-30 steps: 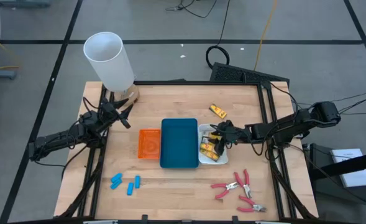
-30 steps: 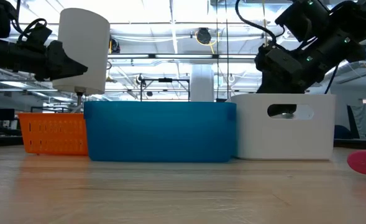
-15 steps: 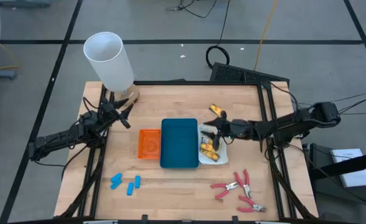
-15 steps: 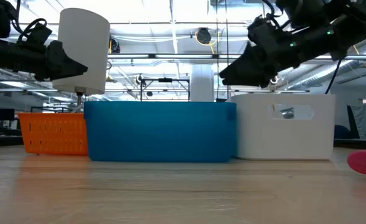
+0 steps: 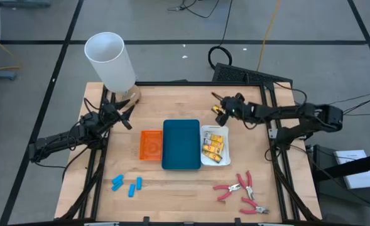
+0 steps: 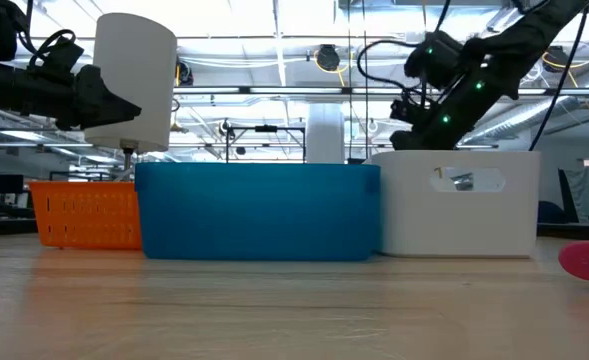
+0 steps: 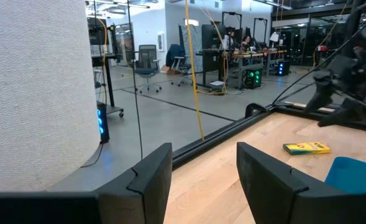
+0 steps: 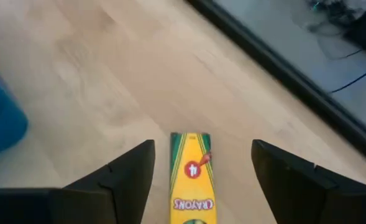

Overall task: Pick & Place School Supplies
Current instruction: Adjust the white bin

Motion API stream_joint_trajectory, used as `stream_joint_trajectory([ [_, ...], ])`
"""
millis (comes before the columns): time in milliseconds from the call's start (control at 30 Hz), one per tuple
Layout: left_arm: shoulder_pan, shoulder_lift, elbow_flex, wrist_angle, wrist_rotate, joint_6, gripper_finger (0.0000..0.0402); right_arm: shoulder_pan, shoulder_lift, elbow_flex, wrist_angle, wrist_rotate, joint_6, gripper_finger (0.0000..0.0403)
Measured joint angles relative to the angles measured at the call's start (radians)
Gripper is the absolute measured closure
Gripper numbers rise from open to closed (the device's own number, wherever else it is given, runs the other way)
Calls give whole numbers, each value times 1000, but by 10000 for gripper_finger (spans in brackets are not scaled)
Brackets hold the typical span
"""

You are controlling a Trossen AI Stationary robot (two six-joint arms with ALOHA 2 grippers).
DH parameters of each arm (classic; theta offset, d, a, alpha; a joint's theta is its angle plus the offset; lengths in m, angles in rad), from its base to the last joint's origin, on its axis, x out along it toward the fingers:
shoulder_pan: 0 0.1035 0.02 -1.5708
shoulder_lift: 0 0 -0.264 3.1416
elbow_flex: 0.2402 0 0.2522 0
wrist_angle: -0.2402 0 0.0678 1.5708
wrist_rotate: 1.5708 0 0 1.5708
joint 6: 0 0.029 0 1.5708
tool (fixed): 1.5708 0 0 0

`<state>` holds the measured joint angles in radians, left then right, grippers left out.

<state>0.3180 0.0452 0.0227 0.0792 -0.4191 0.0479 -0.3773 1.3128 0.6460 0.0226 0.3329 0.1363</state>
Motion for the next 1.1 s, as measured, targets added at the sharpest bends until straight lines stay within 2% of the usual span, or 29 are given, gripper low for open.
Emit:
stream_joint_trajectory([
  [100, 0, 0, 0, 0, 0, 0, 220, -59, 0, 0, -12, -130, -17, 138],
  [167, 0, 0, 0, 0, 0, 0, 220, -82, 28, 1, -8, -173, -40, 139],
  [533, 0, 0, 0, 0, 0, 0, 220, -116, 223, 2, 77, -204, -78, 138],
  [1100, 0, 0, 0, 0, 0, 0, 220, -89, 212, 0, 75, -204, -72, 144],
])
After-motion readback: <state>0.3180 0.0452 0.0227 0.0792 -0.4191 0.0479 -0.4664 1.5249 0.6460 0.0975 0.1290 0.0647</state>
